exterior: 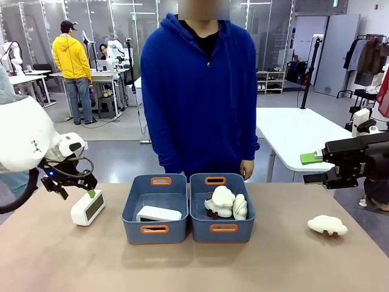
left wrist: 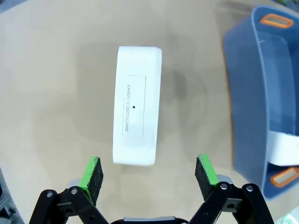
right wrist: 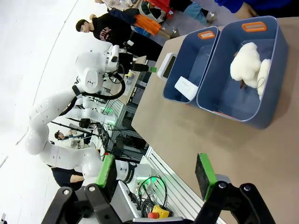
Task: Sort the digital clocks into the basket.
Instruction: Pick up the Digital clock from the table and place it into the empty Plastic storage basket.
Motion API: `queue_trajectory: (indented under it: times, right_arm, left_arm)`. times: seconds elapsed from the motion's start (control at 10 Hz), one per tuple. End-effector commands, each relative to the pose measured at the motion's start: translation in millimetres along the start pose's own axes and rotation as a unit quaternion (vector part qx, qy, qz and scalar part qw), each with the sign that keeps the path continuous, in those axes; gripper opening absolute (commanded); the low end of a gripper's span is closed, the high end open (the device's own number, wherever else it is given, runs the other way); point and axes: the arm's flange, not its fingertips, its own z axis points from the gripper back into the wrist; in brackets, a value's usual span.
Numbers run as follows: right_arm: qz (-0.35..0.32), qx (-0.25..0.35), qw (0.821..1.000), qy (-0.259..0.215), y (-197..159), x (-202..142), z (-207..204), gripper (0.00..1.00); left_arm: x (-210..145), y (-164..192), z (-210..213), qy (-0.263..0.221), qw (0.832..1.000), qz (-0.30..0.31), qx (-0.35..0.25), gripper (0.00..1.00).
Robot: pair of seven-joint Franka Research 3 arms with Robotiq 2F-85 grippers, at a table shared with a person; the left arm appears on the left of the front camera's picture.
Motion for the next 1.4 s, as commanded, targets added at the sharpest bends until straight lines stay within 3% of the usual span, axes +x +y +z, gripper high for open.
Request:
queue_trajectory:
  times: [0.0,0.4,0.5,0.6,0.7,0.8,1.0,1.1,1.2,1.3]
  right_arm:
    - [0.008,0.008,1.000,-0.006,0,1,-2,0.86]
    - [0.008,0.008,1.000,-0.006,0,1,-2,0.86]
    - [0.008,0.008,1.000,-0.006,0,1,-2,0.86]
    - [0.008,0.008,1.000,-0.006,0,1,-2,0.86]
    - [0.008,0.008,1.000,-0.006,0,1,-2,0.86]
    - [0.008,0.008,1.000,-0.006,0,1,-2,0.86]
    - [0.008,0.008,1.000,-0.006,0,1,-2,0.86]
    - [0.008,0.008,1.000,-0.006,0,1,-2,0.86]
    - [0.008,0.008,1.000,-0.006,0,1,-2,0.86]
    - [0.008,0.008,1.000,-0.006,0,1,-2,0.86]
  left_arm:
    - [10,-4,-26,-0.018,0.999,0.019,0.036,1.00]
    - [3,-4,-78,-0.037,0.998,-0.009,0.058,1.00]
    - [3,-2,-81,-0.040,0.997,0.000,0.066,0.95]
    - [3,1,-81,-0.050,0.996,0.006,0.070,0.40]
    - [7,2,-82,-0.053,0.996,0.007,0.068,0.35]
    - [6,2,-81,-0.049,0.996,0.004,0.069,0.00]
    - [3,0,-80,-0.042,0.997,-0.002,0.063,0.00]
    - [4,0,-77,-0.039,0.998,-0.004,0.054,0.15]
    - [4,-2,-68,-0.033,0.999,-0.001,0.029,0.05]
    - [2,-3,-53,-0.027,1.000,-0.008,0.009,0.03]
